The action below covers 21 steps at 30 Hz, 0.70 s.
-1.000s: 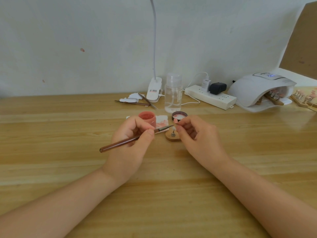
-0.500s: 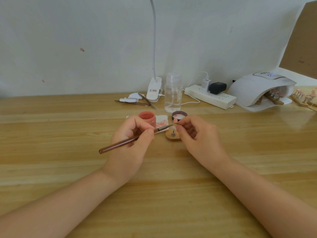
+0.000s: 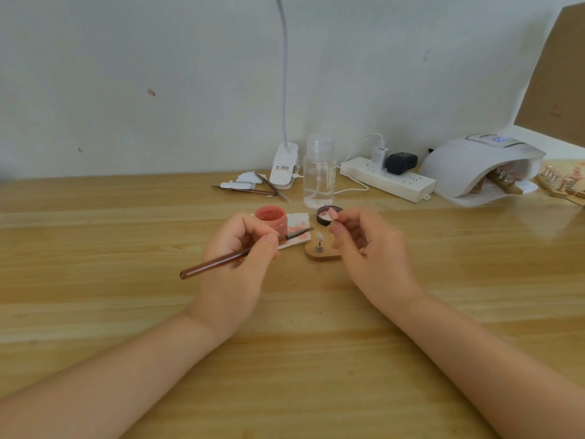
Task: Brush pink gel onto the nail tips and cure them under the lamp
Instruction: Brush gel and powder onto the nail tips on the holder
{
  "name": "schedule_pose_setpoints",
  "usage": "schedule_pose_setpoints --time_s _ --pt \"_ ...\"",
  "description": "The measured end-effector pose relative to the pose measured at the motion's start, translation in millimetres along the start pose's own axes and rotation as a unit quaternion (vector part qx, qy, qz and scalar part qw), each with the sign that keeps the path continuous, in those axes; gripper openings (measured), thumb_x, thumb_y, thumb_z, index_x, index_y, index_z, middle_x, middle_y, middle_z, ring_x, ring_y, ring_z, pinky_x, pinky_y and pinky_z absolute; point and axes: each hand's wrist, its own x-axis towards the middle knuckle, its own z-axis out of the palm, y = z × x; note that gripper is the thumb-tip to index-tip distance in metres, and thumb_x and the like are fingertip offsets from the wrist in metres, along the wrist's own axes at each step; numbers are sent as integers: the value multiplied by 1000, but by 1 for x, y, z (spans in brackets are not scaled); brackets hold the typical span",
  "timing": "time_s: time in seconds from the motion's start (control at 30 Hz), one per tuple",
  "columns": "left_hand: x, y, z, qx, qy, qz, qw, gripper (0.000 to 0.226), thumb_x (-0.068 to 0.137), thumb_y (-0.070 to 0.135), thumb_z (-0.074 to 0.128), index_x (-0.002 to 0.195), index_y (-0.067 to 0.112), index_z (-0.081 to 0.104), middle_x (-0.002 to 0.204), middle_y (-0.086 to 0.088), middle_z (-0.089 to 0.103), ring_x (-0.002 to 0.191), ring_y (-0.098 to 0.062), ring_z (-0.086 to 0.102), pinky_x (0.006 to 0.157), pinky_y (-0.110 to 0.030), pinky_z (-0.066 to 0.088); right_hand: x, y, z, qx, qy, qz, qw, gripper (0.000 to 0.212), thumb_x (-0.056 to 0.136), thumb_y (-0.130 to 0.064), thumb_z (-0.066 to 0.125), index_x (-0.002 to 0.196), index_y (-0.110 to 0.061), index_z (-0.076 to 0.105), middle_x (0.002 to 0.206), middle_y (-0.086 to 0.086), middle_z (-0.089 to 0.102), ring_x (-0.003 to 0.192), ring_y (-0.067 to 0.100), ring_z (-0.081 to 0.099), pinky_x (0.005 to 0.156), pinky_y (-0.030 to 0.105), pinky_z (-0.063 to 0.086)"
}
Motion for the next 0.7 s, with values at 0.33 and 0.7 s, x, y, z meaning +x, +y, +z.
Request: schedule_pose_setpoints --time_s 0.33,0.7 --pt "3 -4 0 -14 41 -13 999 9 84 10 53 75 12 54 61 8 60 65 3 55 64 -11 44 1 9 2 4 37 -53 998 15 90 -9 63 94 -23 63 78 -9 66 70 7 61 63 29 50" --pt "4 -6 -1 -18 48 -24 998 7 81 16 52 76 14 55 62 9 60 63 0 53 63 -12 44 1 1 -1 -53 28 -52 997 6 89 -9 63 94 -13 65 72 -15 57 64 6 51 58 14 40"
